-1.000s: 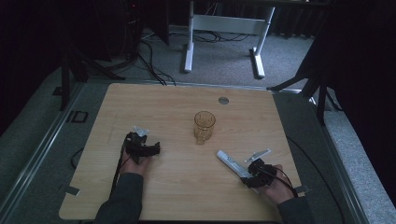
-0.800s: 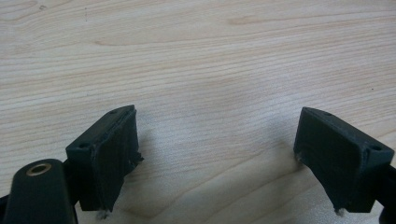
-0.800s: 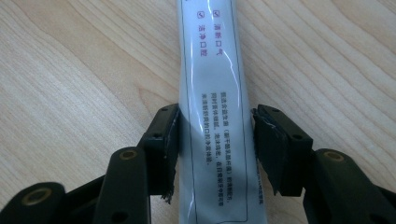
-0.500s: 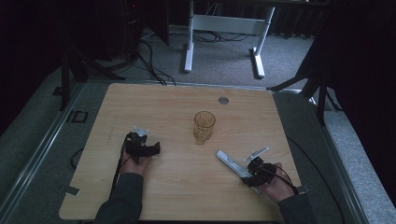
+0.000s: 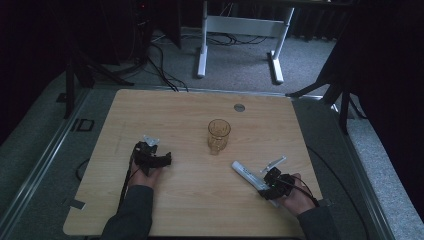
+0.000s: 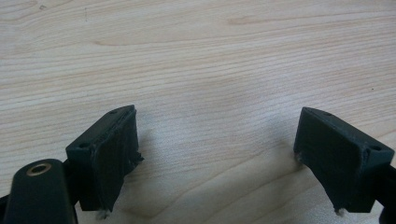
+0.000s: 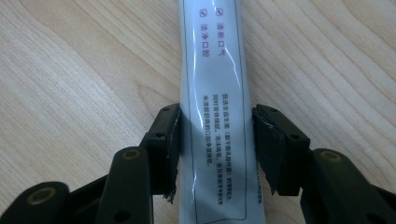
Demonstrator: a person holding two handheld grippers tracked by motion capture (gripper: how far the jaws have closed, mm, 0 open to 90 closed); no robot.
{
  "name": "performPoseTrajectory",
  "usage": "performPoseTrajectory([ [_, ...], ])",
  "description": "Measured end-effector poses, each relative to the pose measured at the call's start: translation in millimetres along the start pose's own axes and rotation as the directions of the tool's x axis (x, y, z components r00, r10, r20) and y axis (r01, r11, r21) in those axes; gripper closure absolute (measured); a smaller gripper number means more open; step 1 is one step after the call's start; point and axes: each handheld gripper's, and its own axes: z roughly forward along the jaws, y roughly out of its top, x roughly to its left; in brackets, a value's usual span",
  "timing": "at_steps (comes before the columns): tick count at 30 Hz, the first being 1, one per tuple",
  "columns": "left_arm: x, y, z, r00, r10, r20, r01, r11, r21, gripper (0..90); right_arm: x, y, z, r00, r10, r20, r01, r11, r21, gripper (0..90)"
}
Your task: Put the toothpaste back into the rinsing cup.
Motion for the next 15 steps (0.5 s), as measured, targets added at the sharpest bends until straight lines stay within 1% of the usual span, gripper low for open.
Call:
performPoseTrajectory([
  [15, 0.1, 0.0, -0.1, 1.0000, 0.001, 0.000, -0.001, 1.0000, 0.001, 14.1, 1.5, 0.6, -0.6, 0.9999, -0.011, 0.000, 0.011, 1.000, 0.007, 56.9],
])
